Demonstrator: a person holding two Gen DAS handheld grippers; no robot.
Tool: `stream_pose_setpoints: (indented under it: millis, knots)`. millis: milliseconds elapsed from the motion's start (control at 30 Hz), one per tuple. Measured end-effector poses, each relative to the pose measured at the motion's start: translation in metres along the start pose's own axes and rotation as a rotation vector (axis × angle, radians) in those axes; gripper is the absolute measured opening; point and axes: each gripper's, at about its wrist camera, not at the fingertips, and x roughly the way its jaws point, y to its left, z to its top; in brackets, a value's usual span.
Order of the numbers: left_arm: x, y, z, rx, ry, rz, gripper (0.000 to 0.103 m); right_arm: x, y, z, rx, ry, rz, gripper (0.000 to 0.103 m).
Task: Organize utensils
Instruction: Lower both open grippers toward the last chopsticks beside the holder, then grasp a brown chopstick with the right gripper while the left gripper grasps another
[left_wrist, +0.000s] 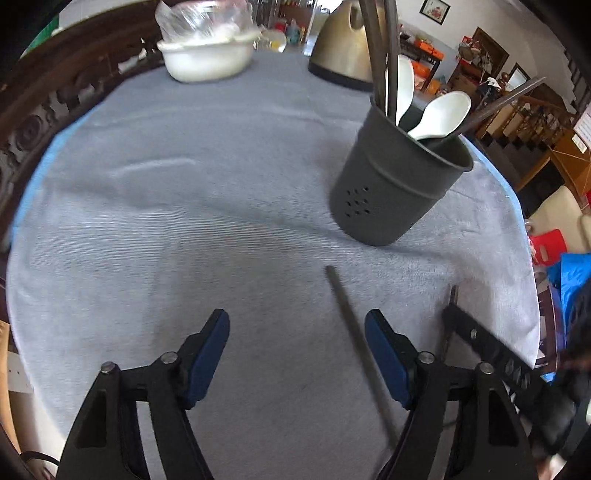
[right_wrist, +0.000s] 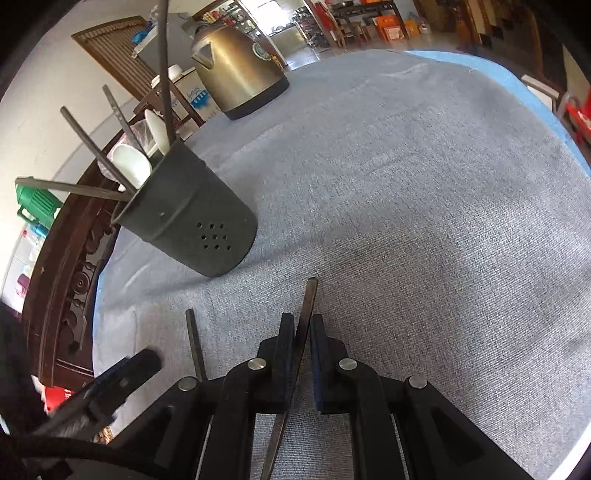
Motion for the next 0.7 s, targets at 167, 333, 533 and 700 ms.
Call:
stream_pose_setpoints:
  millis: [167,333,533,700]
  knots:
    - [0.019,-0.013,0.008,0.022,0.019,0.03,0.065,-0.007,-0.01,-0.007,0.003,0.0,0.014,0.009]
    - [0.024,-0.027,0.013,0.087,0.0,0.066,0.039,-0.014,-0.021,-0.002,0.02,0.032,0.005,0.009]
    - [0.025,-0.036,0.011,0.128,0.001,0.015,0.014,-0.006,-0.017,0.015,0.06,0.082,-0.07,0.011]
    - [0.022,-0.031,0.005,0.132,0.0,-0.03,0.014,0.001,-0.005,0.021,0.007,0.051,-0.119,0.011]
